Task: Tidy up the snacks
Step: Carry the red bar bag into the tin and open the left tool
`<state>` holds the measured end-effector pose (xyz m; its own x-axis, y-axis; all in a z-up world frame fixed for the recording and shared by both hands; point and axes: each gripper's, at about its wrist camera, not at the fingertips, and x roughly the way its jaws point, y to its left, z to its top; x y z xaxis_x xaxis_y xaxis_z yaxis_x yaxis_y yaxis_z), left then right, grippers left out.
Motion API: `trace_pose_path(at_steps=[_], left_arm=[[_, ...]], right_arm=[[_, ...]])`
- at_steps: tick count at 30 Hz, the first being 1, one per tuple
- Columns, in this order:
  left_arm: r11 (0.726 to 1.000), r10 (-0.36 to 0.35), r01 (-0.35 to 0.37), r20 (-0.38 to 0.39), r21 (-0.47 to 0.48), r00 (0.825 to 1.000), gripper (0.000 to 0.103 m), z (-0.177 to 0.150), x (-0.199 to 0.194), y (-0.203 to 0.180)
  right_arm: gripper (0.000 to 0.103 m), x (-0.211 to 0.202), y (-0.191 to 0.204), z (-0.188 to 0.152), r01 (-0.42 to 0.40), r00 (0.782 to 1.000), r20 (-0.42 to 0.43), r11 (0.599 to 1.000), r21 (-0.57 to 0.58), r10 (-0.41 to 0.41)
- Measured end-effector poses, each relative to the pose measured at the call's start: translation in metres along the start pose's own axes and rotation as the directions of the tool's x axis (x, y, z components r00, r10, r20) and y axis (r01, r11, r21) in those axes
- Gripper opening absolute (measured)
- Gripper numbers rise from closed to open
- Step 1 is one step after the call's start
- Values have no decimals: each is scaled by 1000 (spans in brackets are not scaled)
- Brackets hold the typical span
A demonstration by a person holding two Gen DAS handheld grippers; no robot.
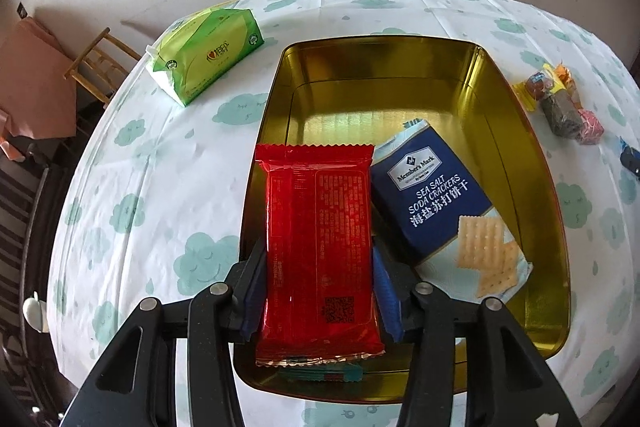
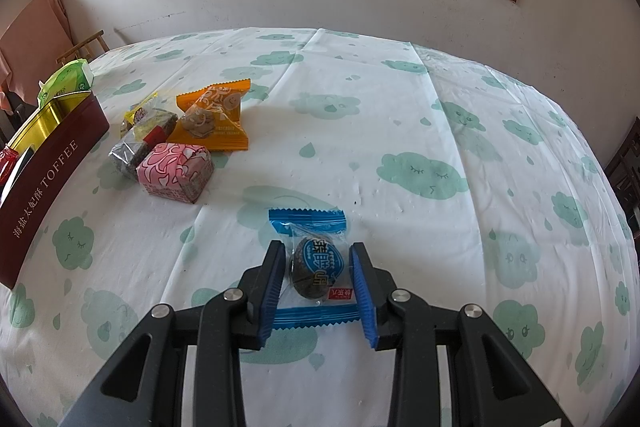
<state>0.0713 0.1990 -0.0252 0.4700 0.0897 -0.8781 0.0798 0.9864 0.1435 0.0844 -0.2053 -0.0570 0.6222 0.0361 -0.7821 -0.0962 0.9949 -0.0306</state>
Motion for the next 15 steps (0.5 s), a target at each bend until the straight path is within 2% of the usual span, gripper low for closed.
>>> trace_pose_path(at_steps=[7,15], left_arm=[[1000,-12,12,46,-14,999,53,-1,-15,1],[998,-20,27,123,-52,992,61,-1,-39,-2]], right_arm=[[35,0,0,0,3,1000,-2,1000,-1,-3],[35,3,0,6,9,998,-62,1000,8,-8]])
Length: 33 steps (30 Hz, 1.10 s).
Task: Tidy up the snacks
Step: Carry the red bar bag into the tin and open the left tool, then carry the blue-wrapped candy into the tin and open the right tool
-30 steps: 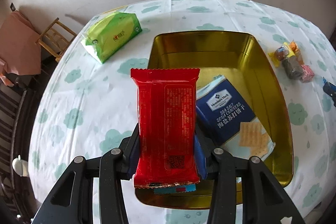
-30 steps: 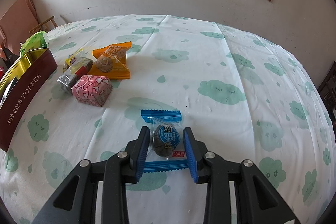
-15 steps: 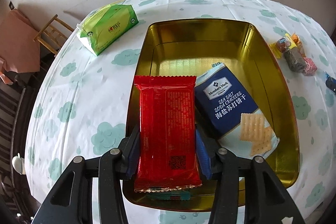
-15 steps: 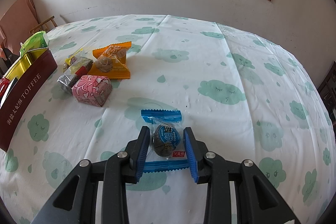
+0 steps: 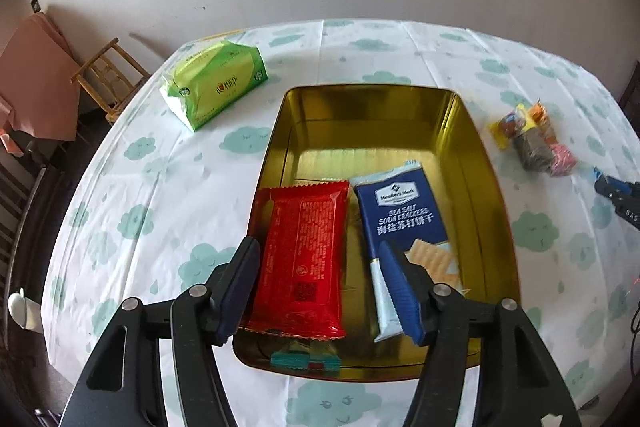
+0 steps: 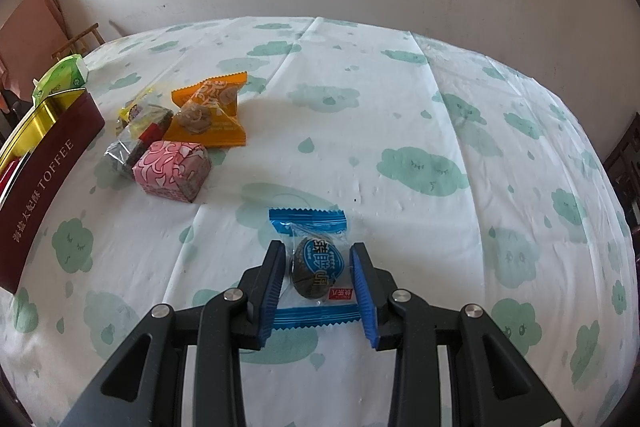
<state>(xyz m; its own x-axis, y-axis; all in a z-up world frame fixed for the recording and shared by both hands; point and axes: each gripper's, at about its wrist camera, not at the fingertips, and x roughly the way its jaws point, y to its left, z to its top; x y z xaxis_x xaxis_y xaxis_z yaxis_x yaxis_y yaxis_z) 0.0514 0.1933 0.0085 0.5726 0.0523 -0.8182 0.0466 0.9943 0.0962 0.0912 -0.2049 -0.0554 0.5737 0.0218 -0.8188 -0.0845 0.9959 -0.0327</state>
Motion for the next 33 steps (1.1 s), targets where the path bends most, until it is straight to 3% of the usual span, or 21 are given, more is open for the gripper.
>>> trace_pose_path(at_steps=[8,18,25,33], left_arm=[[997,21,-20,13,-73,1000,70,-3,-6,-1],[996,26,-26,2,-85,1000,71,-12,-3,3],[993,37,-36,8,-114,999,73,-15,-2,15],[988,33,-30,15,-148,999,73,-20,-4,27]], right_arm=[[33,0,9,2,73,997,-24,997,32,-72],[33,-1,13,3,122,992,-39,990,64,-120],[33,-13,38,8,54,998,-29,995,79,-52],[33,-37,92,26,-86,996,6,995,41,86]])
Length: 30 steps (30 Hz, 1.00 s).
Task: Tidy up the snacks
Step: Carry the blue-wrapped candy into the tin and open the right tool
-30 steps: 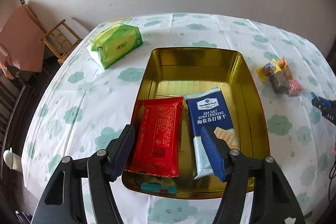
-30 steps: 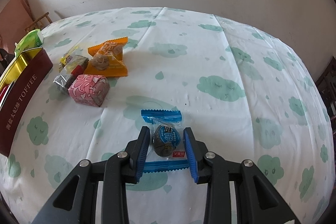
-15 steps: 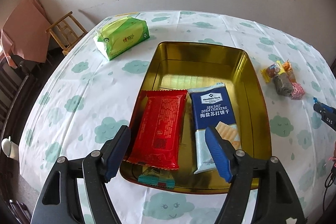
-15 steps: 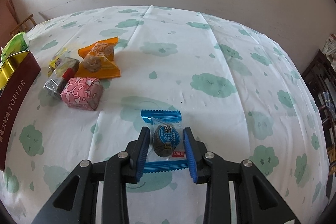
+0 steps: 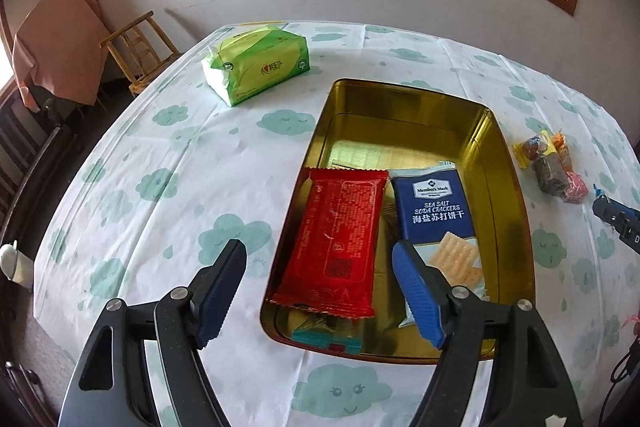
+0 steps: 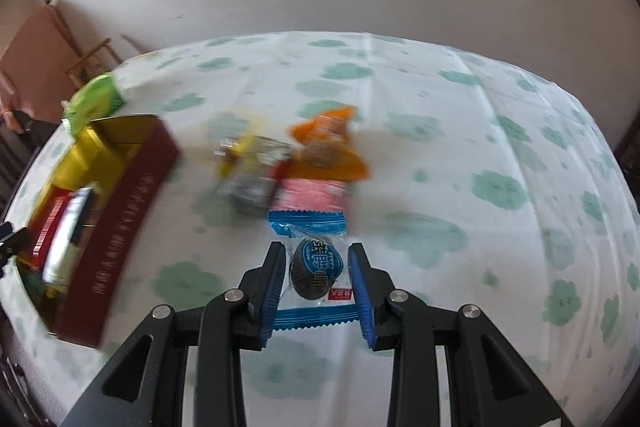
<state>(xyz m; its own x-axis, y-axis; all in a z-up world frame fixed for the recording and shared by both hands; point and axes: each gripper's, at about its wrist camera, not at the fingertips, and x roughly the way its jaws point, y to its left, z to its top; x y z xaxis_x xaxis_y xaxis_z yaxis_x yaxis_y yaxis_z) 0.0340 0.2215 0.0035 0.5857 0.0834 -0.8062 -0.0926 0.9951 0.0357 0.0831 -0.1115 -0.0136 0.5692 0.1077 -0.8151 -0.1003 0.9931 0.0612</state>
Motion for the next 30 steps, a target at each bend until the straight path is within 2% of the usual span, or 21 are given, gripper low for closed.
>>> trace_pose_path(at_steps=[9,20,24,30], left_arm=[[999,-13,14,13,-36,1000,73,1,-8,10],[995,21,-18,29,-102,999,73,-1,-17,43],[992,35,-33,18,-119,999,73,-5,-17,51],[988,68,-67,6,-137,998,73,-16,-20,65]], right_arm=[[33,-14,64,13,-110,994,-3,992,-59,110],[33,-17,140,19,-204,979,-11,964,-170,205],[33,-13,163,17,-225,974,-27,954,-199,224],[33,-2,185,15,-198,980,-27,949,-247,197]])
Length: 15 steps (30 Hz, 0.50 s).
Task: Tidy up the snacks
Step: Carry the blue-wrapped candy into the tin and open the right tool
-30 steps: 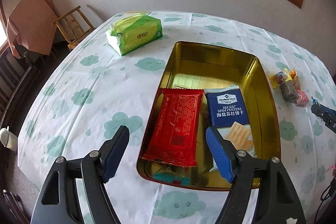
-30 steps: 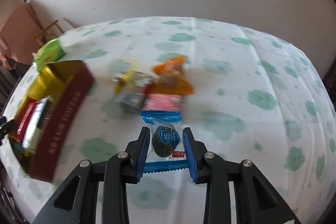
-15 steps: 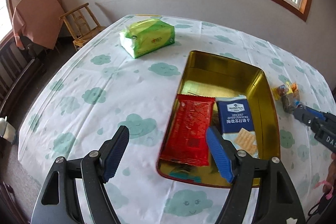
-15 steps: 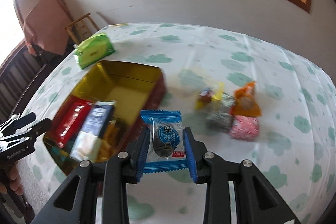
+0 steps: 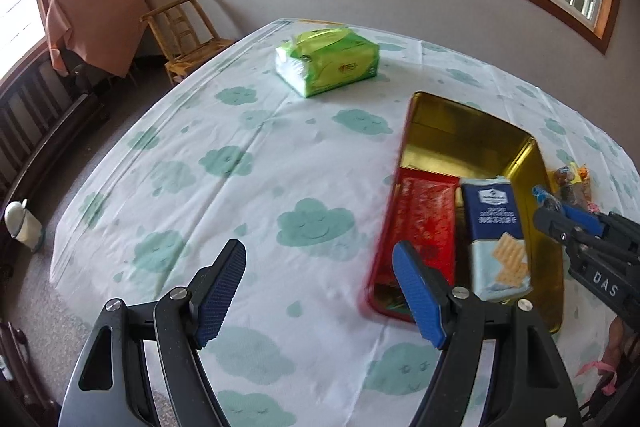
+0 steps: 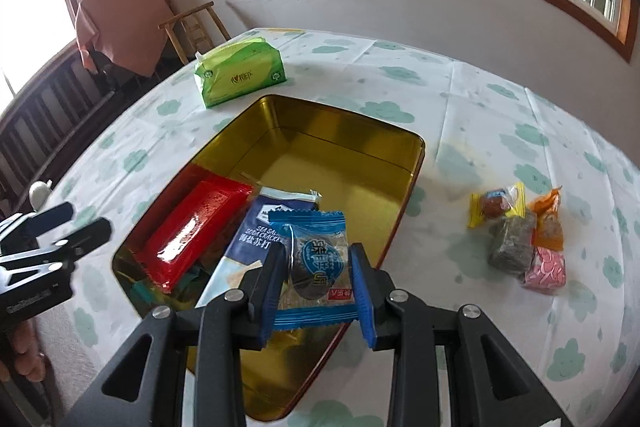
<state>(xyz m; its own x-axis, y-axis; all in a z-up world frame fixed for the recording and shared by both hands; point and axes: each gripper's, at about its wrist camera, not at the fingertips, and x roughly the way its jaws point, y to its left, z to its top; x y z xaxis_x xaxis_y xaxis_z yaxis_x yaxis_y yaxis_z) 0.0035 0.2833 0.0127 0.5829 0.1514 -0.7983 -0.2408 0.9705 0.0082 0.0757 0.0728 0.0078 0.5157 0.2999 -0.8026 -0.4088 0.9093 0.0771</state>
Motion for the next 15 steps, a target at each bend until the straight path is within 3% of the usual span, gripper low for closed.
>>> trace_pose_path(at_steps=[15], left_arm=[[999,26,-26,-19,-27,999,73,-6,2,16]], right_arm=[[34,18,3,-4,32,999,-12,999,-11,-32]])
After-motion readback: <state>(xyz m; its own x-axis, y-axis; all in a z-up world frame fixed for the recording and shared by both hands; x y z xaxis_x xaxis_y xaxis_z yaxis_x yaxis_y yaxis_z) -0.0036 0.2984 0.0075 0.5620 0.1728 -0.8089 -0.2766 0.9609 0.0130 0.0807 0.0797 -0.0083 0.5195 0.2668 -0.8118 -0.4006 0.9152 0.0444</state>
